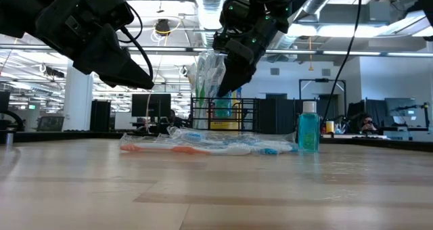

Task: Pick & Place toothbrushing station
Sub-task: Put the blue mouthwash bottle into the black wire organizer

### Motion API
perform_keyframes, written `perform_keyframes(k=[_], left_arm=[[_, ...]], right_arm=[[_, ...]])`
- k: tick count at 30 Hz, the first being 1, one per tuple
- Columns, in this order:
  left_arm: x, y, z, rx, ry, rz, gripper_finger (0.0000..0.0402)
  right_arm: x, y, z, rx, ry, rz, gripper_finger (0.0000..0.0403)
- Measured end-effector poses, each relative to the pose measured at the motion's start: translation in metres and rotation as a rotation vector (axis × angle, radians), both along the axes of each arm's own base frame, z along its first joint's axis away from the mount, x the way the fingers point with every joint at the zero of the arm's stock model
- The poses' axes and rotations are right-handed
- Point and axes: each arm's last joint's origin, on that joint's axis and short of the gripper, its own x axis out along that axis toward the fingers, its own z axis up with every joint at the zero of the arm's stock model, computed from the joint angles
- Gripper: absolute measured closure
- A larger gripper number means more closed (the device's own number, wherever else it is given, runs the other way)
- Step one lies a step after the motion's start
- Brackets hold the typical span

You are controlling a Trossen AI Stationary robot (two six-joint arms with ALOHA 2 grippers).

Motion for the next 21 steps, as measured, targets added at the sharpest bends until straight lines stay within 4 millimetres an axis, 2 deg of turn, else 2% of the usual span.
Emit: perform_keyframes(k=[12,21], left_arm=[[0.000,0.000,0.000,0.000,0.000,0.000,0.0284],[0.000,0.000,-0.001,0.000,0.000,0.000,0.0284]], right_arm=[[0.000,0.000,0.000,0.003,-0.007,-0.002,0.0323],[0.008,-0.002,-0.025,0.020,0.053,0.003,0.0323]])
